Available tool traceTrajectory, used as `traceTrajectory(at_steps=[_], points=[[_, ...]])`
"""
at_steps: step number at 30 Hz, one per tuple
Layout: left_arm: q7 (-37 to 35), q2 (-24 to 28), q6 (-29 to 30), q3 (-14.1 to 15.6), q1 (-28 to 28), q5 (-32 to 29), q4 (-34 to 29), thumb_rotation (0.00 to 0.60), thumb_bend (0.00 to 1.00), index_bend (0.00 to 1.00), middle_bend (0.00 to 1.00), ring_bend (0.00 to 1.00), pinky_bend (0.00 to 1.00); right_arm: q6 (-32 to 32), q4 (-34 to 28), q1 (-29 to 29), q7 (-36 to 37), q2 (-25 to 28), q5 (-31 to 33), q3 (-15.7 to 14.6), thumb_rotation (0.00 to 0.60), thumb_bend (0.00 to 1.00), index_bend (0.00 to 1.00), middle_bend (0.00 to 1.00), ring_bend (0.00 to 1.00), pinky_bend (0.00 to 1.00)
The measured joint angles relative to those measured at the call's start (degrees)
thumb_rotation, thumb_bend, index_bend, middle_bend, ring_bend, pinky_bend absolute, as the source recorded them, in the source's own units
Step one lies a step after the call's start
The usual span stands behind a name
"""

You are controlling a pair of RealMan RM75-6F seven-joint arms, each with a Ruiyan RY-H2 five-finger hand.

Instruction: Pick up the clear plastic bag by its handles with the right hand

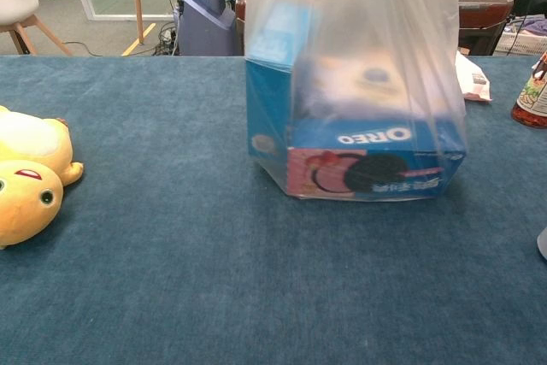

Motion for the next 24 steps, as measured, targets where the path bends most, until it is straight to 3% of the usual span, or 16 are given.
traceTrajectory(at_steps=[24], points=[[0.4, -0.5, -0.6, -0.5, -0.4, -1.3, 0.4, 0.6, 0.21, 0.15, 0.16, 0.21, 0.22, -7.1, -6.4, 2.1, -12.0, 4.7, 11.2, 13.9, 0.6, 0.45, 0.82, 0.87, 0.9, 0.99]])
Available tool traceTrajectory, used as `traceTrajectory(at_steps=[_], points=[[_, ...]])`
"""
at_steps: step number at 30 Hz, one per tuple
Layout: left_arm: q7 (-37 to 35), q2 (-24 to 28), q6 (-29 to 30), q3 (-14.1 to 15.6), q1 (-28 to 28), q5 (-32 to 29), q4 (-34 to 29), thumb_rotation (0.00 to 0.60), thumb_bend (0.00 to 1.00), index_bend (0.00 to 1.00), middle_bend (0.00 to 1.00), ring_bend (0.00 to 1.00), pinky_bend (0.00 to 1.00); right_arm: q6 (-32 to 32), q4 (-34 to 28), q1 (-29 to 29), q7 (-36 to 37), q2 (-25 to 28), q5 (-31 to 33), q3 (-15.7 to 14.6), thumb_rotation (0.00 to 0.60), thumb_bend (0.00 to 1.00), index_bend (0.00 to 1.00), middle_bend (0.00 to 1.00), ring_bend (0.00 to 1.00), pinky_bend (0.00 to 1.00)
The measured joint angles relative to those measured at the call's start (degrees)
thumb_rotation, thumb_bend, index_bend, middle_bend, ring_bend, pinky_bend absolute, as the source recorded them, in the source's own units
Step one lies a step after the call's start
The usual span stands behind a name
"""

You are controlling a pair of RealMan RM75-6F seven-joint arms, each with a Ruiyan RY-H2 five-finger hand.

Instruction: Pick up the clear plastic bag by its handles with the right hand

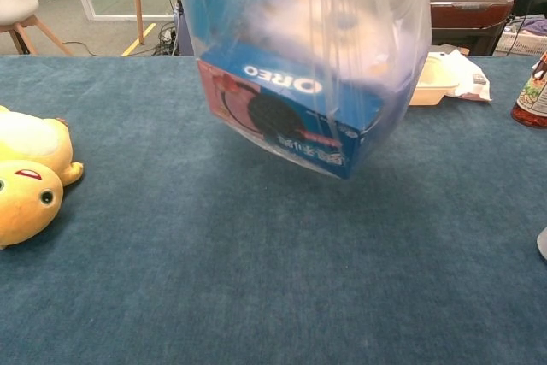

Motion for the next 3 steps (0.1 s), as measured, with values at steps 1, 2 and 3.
traceTrajectory(at_steps=[1, 2, 3], points=[[-0.1, 0.0, 0.0, 0.0, 0.0, 0.0, 0.1, 0.6, 0.21, 0.15, 0.16, 0.21, 0.22, -0.3, -0.3, -0.2, -0.7, 0.1, 0.5, 0.6, 0.6, 0.45, 0.82, 0.87, 0.9, 0.99], [-0.1, -0.1, 0.0, 0.0, -0.1, -0.1, 0.1, 0.6, 0.21, 0.15, 0.16, 0.21, 0.22, -0.5, -0.6, -0.3, -1.1, 0.2, 0.8, 1.0, 0.6, 0.45, 0.82, 0.87, 0.9, 0.99], [-0.2, -0.1, -0.1, -0.1, -0.1, -0.1, 0.2, 0.6, 0.21, 0.15, 0.16, 0.21, 0.22, -0.7, -0.8, -0.5, -1.5, 0.3, 1.1, 1.3, 0.6, 0.45, 0.82, 0.87, 0.9, 0.99]])
